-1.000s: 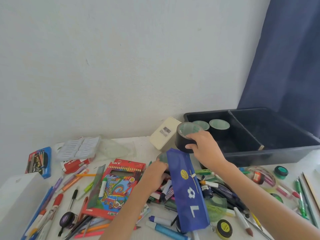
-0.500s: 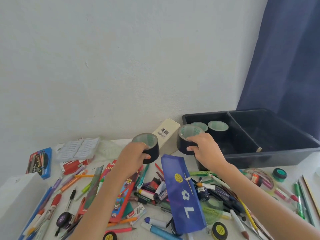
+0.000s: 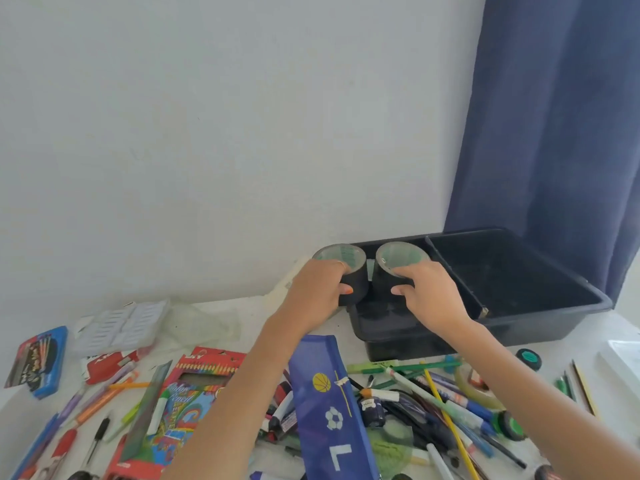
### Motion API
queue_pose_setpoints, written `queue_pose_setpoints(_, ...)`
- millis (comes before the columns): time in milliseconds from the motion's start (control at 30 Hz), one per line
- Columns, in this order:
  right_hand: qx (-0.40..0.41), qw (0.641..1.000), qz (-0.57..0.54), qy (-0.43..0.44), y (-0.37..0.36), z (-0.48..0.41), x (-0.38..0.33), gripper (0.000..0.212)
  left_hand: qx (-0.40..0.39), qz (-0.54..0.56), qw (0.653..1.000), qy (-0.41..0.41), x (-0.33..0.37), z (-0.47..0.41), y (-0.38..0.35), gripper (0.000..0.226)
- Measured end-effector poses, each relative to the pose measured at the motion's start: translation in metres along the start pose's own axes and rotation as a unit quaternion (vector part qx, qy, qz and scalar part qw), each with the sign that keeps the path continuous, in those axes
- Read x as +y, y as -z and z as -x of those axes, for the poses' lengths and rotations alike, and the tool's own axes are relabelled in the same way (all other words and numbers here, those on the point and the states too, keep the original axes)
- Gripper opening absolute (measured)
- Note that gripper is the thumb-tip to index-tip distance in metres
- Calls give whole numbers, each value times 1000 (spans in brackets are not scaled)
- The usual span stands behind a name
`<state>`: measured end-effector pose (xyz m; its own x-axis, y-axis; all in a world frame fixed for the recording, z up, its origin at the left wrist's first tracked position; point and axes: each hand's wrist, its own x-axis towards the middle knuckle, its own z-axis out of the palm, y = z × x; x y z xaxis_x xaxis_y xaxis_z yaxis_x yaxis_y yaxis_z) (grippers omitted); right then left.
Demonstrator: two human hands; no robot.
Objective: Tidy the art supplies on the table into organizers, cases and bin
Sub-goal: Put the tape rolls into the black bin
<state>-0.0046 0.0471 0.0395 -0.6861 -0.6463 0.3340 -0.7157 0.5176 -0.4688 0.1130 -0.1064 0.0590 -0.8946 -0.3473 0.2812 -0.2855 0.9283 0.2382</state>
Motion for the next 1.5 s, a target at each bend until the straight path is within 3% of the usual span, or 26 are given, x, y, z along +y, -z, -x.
queue_pose_setpoints(267, -103, 992, 52, -48, -1, -13, 71, 32, -83, 16, 996, 2, 50, -32, -53, 17)
queue_pose_setpoints(400, -169, 982, 86, -18, -7, -25, 89, 7, -145, -6, 989, 18, 48, -40, -78, 8)
queue_pose_setpoints(467, -199, 975, 99, 0, -10, -31, 91, 17, -167, -8, 985, 37, 44, -41, -88, 18)
queue_pose_setpoints(667, -239, 961, 129, 49, -20, -50, 99, 22, -187, -24, 979, 72, 39, -52, -104, 36)
queue_pose_setpoints(800, -238, 959, 143, 58, -27, -54, 100, 19, -182, -42, 979, 85, 36, -56, -111, 32)
queue_pose_setpoints(900, -241, 959, 135, 55, -30, -57, 101, 29, -177, -74, 978, 79, 37, -60, -114, 22)
queue_pose_setpoints(1000, -247, 960, 120, 50, -33, -57, 103, 20, -177, -91, 978, 67, 38, -61, -115, 22)
queue_pose_setpoints(1200, -268, 959, 87, 32, -36, -59, 106, 22, -163, -72, 982, 65, 38, -60, -112, 18)
queue_pose_setpoints(1267, -259, 964, 57, 21, -36, -59, 108, 26, -150, -35, 985, 76, 38, -60, -111, 24)
queue_pose_setpoints(1367, -204, 979, 23, 19, -29, -52, 104, 46, -98, 121, 981, 115, 43, -54, -106, 32)
queue_pose_setpoints(1500, -112, 991, -7, 78, -4, -34, 93, 30, -8, 201, 973, 116, 60, -35, -97, 30)
